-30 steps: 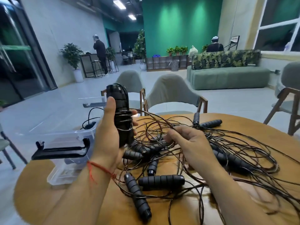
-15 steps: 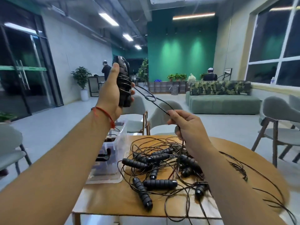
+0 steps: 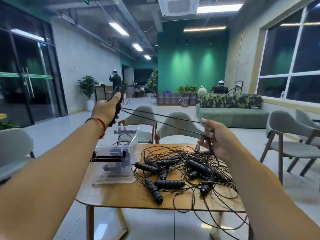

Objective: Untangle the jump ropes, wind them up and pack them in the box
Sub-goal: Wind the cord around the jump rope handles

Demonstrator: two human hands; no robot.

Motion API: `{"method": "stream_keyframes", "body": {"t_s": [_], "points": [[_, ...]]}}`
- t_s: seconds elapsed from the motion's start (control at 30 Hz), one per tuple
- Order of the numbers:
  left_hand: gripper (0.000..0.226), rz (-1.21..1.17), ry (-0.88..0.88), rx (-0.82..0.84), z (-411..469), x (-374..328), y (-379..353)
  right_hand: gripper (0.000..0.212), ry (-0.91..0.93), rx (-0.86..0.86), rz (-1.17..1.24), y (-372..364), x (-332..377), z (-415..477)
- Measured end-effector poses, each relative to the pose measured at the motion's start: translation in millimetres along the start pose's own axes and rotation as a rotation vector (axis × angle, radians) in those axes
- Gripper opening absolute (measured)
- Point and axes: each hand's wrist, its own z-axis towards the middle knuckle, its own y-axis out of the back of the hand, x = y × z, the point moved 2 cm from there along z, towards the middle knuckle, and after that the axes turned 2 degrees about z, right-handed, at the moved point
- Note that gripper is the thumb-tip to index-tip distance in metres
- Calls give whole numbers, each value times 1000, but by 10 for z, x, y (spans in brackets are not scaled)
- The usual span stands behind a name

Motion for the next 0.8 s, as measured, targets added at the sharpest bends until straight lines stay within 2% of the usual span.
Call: {"method": "stream_keyframes", "body": {"t_s": [0.13,0.23,0.37,0.53,0.7,0.8], "points": [[66,306,-115,9,-112,201,110,41,-38,55,11,86,5,-171],[63,489,-125,1,-170,384,182,37,-60,48,-53,204,13,-263],[69,583,-41,-48,-137,612,351,32,-62,19,-112,391,29,-373],[65,678,-27,-60,-156,682,408,30,-129,6,-218,561,36,-353],[64,764,-14,-45,-164,773,508,14,-147,222,-102,636,43,-383],[62,834,-18,-33,-153,861,571,26,-102,312,-171,687,46,-408]]}}
